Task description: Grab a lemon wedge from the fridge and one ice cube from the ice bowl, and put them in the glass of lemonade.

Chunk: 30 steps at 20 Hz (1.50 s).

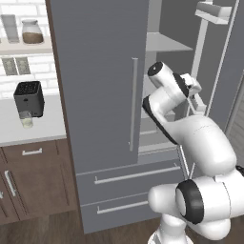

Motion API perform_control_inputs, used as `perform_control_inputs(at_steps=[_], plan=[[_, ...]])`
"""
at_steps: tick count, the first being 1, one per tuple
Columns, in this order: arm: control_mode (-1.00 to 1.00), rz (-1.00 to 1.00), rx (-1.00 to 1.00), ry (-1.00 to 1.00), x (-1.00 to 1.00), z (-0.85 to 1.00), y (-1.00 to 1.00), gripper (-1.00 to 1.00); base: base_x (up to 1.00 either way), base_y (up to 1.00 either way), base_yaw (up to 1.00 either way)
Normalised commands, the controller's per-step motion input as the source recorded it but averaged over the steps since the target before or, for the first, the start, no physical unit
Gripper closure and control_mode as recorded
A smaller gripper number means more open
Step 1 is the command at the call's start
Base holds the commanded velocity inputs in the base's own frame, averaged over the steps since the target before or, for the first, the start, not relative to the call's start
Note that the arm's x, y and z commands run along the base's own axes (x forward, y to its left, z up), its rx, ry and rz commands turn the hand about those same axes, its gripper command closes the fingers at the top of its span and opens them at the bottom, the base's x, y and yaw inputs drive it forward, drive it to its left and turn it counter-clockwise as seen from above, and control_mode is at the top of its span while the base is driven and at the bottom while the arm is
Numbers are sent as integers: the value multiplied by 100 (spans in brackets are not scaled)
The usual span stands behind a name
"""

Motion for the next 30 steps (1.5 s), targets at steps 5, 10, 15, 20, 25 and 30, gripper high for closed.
perform_control_inputs(at_steps=[5,10,15,20,25,30], plan=[[-100,0,0,0,57,-23,-69,-100,0,0,0],[-100,0,0,0,22,-6,-70,-100,0,0,0],[-100,0,0,0,4,0,-81,-100,0,0,0],[-100,0,2,-6,-2,0,-95,-100,0,0,0],[-100,1,3,-12,-22,3,-24,-100,0,0,0],[-100,7,1,-13,-10,5,29,-100,0,0,0]])
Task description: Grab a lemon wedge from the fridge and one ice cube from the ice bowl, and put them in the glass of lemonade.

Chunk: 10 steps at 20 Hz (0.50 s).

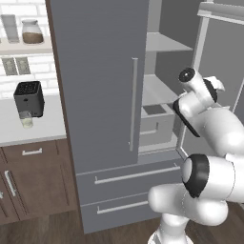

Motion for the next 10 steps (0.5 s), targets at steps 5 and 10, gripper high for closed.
perform_control_inputs(at_steps=[5,10], plan=[[-100,12,0,-10,0,15,46,-100,0,0,0],[-100,18,14,-22,-3,11,89,-100,0,0,0]])
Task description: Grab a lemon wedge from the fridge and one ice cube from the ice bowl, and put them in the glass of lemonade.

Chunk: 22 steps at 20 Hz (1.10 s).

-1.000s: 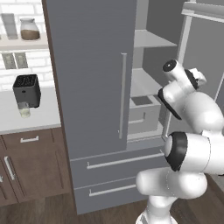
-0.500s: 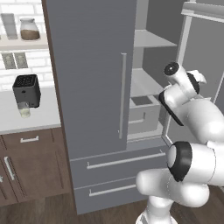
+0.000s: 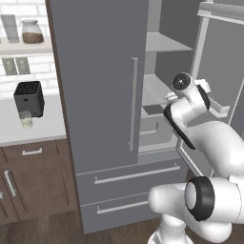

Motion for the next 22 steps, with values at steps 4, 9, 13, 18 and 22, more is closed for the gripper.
perform_control_inputs(at_steps=[4,9,13,18,22], plan=[[-100,35,38,-9,0,0,87,-100,0,0,0],[-100,37,39,0,-3,55,13,-100,0,0,0],[-100,6,2,0,-27,93,-27,-100,0,0,0],[-100,8,-1,10,-53,59,47,-100,0,0,0],[-100,9,-2,-13,-12,0,100,-100,0,0,0]])
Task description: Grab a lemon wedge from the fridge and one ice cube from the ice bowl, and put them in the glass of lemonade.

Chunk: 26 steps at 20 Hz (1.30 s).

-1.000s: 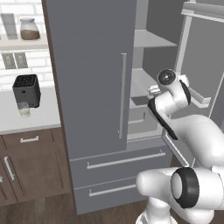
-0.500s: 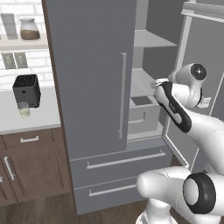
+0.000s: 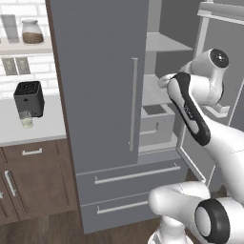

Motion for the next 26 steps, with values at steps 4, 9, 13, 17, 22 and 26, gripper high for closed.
perform_control_inputs(at_steps=[4,9,13,17,22,26], plan=[[-100,2,-6,-1,44,0,100,-100,0,0,0],[-100,0,-6,4,51,-13,93,-100,0,0,0],[-100,0,0,7,23,-6,34,-100,0,0,0],[-100,0,7,2,0,-21,-28,-100,0,0,0],[-100,0,6,0,11,-56,-15,-100,0,0,0],[-100,0,1,0,39,-24,0,-100,0,0,0]])
